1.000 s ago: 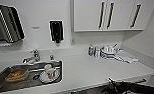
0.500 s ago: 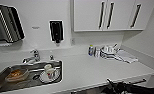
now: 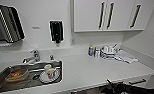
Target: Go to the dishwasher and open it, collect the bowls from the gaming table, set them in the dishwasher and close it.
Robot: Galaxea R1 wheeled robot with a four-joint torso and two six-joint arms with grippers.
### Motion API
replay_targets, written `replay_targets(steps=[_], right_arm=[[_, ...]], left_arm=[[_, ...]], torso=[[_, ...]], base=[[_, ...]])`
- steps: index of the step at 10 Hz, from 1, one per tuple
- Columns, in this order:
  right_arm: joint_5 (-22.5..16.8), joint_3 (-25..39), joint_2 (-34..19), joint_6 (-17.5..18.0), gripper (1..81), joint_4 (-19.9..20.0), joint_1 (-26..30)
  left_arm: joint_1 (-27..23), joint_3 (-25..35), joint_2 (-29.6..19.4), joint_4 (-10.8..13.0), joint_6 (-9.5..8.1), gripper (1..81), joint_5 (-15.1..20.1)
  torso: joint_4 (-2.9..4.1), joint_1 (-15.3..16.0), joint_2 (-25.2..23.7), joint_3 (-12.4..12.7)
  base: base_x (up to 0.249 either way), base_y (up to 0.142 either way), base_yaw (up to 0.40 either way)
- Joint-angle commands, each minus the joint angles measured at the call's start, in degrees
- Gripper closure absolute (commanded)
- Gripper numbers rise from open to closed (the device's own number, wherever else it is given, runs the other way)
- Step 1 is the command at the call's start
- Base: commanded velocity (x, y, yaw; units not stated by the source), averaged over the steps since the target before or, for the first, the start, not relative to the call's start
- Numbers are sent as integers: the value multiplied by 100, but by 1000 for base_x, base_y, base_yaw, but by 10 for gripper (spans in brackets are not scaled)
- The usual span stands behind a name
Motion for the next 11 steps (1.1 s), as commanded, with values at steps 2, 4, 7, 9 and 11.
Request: replay_targets(steps=[2,4,7,9,11], right_arm=[[-513,-76,-64,34,10,-39,179],[-521,-50,-144,-186,10,-30,30],[-521,3,-241,-642,10,-30,-234],[-521,-14,-267,-897,10,-21,-366],[-521,-6,-302,-1048,10,-21,-489]], left_arm=[[-252,53,-368,44,38,10,-19],[-252,53,-368,53,38,10,-19],[-252,53,-359,62,38,10,-36],[-252,53,-350,62,38,10,-36],[-252,53,-341,62,38,10,-36]], torso=[[0,0,-2,0],[0,0,-2,5],[0,0,-2,6],[0,0,-2,9],[0,0,-2,11]], base=[[0,0,0],[0,0,0],[0,0,0],[0,0,0],[0,0,0]])
